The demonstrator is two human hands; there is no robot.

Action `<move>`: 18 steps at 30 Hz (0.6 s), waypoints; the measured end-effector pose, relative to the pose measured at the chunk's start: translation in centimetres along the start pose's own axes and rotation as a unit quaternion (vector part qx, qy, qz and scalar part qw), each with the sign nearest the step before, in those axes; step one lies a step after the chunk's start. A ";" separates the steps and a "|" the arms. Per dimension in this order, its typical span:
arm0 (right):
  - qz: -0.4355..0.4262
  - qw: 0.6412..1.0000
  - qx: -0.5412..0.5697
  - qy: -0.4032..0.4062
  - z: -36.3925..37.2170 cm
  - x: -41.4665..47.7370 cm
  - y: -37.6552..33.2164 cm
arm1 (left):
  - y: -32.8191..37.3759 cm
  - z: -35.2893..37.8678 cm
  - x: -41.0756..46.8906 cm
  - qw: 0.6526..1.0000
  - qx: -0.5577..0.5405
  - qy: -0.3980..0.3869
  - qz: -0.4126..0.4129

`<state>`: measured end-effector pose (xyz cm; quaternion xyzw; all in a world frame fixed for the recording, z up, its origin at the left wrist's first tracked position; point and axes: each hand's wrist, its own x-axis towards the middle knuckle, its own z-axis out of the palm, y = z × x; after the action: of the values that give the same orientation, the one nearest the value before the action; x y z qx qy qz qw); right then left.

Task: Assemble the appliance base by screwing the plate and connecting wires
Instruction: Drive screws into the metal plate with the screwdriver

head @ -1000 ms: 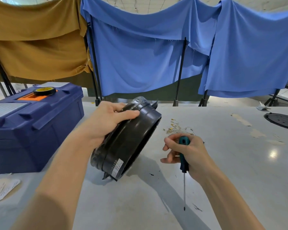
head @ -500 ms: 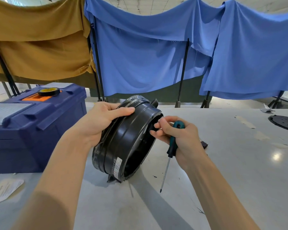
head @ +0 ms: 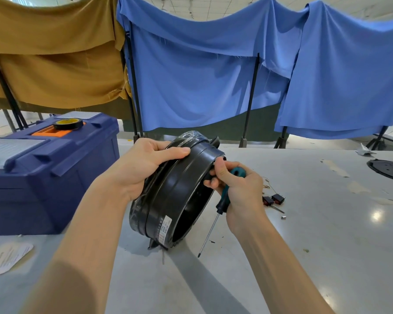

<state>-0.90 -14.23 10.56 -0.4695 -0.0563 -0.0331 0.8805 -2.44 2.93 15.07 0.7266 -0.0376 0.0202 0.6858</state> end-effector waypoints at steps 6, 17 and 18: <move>0.045 0.997 0.061 0.022 0.5 -0.5 0.3 | -0.1 0.2 0.2 1.000 0.003 0.001 -0.004; 0.212 0.941 0.264 -0.014 0.1 -0.3 0.4 | -0.6 1.1 0.7 0.999 0.043 -0.001 0.012; 0.211 0.939 0.273 0.012 0.2 -0.4 0.2 | -0.6 1.4 0.7 0.999 0.042 0.002 0.018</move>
<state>-1.27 -13.92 10.43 -0.2119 0.0474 0.1643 0.9622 -1.73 1.56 14.43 0.7542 -0.0487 0.0353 0.6539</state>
